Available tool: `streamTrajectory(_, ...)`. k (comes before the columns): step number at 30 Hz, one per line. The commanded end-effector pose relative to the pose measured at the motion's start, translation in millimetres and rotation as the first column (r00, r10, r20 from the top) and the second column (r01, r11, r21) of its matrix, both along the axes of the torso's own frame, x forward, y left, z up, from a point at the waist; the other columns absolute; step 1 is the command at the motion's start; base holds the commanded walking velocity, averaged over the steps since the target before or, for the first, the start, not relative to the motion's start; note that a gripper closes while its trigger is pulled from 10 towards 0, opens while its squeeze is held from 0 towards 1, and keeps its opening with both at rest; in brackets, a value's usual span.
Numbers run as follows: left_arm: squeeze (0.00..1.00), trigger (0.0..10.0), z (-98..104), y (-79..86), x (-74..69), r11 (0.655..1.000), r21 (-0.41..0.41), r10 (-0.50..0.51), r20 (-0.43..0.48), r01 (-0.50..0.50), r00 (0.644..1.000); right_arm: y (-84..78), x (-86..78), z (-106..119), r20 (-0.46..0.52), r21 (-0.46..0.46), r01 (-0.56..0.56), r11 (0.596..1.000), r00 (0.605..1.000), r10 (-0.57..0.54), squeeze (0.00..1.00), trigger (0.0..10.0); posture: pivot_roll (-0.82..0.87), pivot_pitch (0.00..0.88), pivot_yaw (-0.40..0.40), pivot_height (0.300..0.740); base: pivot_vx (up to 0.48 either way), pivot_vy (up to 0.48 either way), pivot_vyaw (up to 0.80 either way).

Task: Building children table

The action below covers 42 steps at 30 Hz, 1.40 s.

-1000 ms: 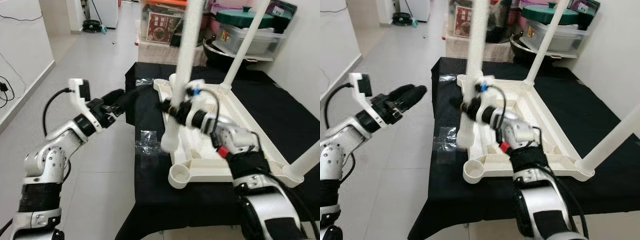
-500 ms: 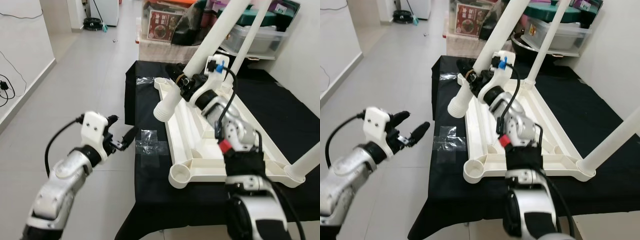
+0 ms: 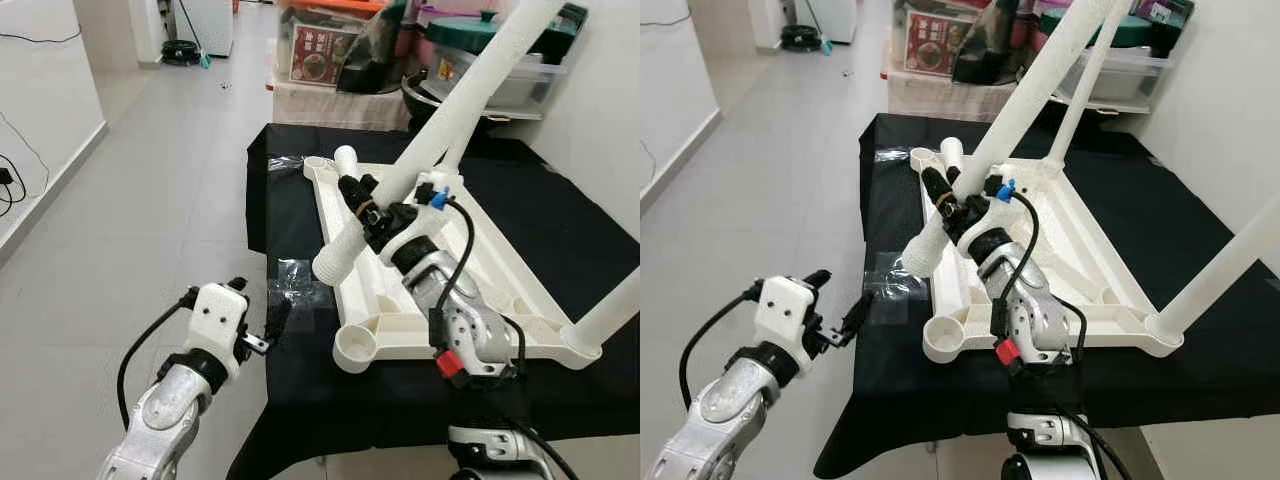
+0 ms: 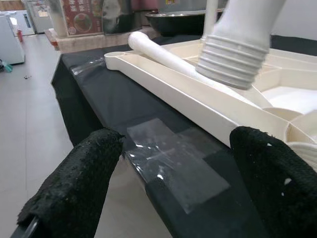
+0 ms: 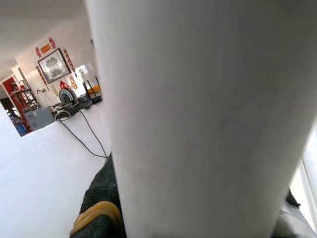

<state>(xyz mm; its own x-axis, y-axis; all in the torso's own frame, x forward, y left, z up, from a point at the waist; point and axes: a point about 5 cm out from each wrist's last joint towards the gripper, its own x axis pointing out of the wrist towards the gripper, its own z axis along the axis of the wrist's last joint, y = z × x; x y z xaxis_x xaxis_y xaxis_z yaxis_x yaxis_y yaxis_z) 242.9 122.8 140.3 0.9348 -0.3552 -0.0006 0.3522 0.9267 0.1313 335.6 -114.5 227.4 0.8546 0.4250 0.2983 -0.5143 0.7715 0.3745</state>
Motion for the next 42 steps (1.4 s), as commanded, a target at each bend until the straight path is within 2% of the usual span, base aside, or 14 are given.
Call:
streamTrajectory(1,0.00,10.0,-1.0,-7.5,-2.4,0.999,0.024,-0.038,0.013,0.037,0.999,4.3,-5.2,4.7,0.013,0.027,-0.033,0.999,0.999,0.033,0.00,10.0,0.07,0.000,-0.121,0.740,0.000,0.000,0.00)
streamTrajectory(2,0.00,10.0,1.0,-12.4,0.1,0.997,0.039,-0.071,0.023,0.070,0.997,13.1,-10.9,8.8,0.030,0.041,-0.096,0.995,0.995,0.095,0.00,10.0,0.07,0.000,-0.122,0.740,0.000,0.000,0.00)
streamTrajectory(6,0.00,10.0,6.6,-13.5,9.8,0.997,0.049,-0.067,0.045,0.065,0.997,22.5,-16.9,10.8,0.040,0.037,-0.160,0.986,0.987,0.158,0.00,10.0,0.07,0.000,-0.124,0.740,0.000,0.000,0.00)
streamTrajectory(7,0.62,10.0,8.1,-13.8,13.1,0.996,0.059,-0.068,0.053,0.065,0.996,24.3,-18.0,10.9,0.046,0.025,-0.165,0.986,0.985,0.163,0.00,10.0,0.07,0.000,-0.125,0.740,0.000,0.000,0.00)
streamTrajectory(8,0.62,10.0,8.9,-14.0,15.0,0.996,0.066,-0.069,0.059,0.066,0.996,25.3,-18.7,10.8,0.051,0.016,-0.166,0.986,0.985,0.165,0.00,10.0,0.07,0.000,-0.125,0.740,0.000,0.000,0.00)
streamTrajectory(9,1.00,10.0,9.6,-16.0,18.8,0.993,0.085,-0.085,0.065,0.079,0.994,27.3,-19.5,10.2,0.054,0.003,-0.170,0.985,0.984,0.169,0.00,10.0,0.07,0.000,-0.127,0.740,0.000,0.000,0.00)
streamTrajectory(14,1.00,10.0,11.6,-19.1,26.5,0.988,0.129,-0.094,0.085,0.082,0.992,30.1,-21.0,9.8,0.053,-0.005,-0.175,0.984,0.983,0.175,0.00,10.0,0.06,0.000,-0.121,0.740,0.000,0.000,0.00)
streamTrajectory(15,0.27,10.0,12.8,-20.4,30.5,0.984,0.163,-0.093,0.098,0.076,0.991,30.9,-21.7,10.1,0.052,-0.002,-0.178,0.984,0.983,0.178,0.00,10.0,0.06,0.000,-0.121,0.740,0.000,0.000,0.00)
streamTrajectory(16,0.00,10.0,12.7,-21.6,33.7,0.981,0.177,-0.091,0.098,0.073,0.991,31.5,-22.1,11.0,0.052,0.002,-0.179,0.984,0.982,0.179,0.00,10.0,0.06,0.000,-0.118,0.740,0.000,0.000,0.00)
streamTrajectory(30,0.00,10.0,4.5,-49.9,44.8,0.963,0.183,-0.213,0.060,0.199,0.975,44.8,-30.4,13.3,0.081,-0.050,-0.235,0.971,0.968,0.238,0.00,10.0,0.05,0.000,-0.109,0.740,0.000,0.000,0.00)
streamTrajectory(38,0.00,9.8,7.9,-55.3,48.8,0.961,0.181,-0.228,0.079,0.211,0.970,44.7,-29.9,10.3,0.070,-0.061,-0.234,0.970,0.969,0.238,0.00,10.0,0.05,0.000,-0.114,0.740,0.000,0.000,0.00)
streamTrajectory(39,0.00,6.4,7.8,-55.7,48.9,0.960,0.181,-0.229,0.079,0.212,0.970,44.3,-29.7,9.6,0.069,-0.064,-0.231,0.971,0.969,0.236,0.00,10.0,0.05,0.000,-0.114,0.740,0.000,0.000,0.00)
streamTrajectory(41,0.00,6.6,6.5,-56.6,48.7,0.958,0.182,-0.236,0.072,0.220,0.969,43.8,-29.5,8.1,0.066,-0.067,-0.230,0.971,0.970,0.234,0.00,10.0,0.05,0.000,-0.114,0.740,0.000,0.000,0.00)
streamTrajectory(42,0.00,10.0,6.2,-57.1,48.4,0.958,0.181,-0.238,0.070,0.222,0.969,43.8,-29.4,7.1,0.064,-0.071,-0.229,0.971,0.970,0.233,0.00,10.0,0.05,0.000,-0.114,0.740,0.000,0.000,0.00)
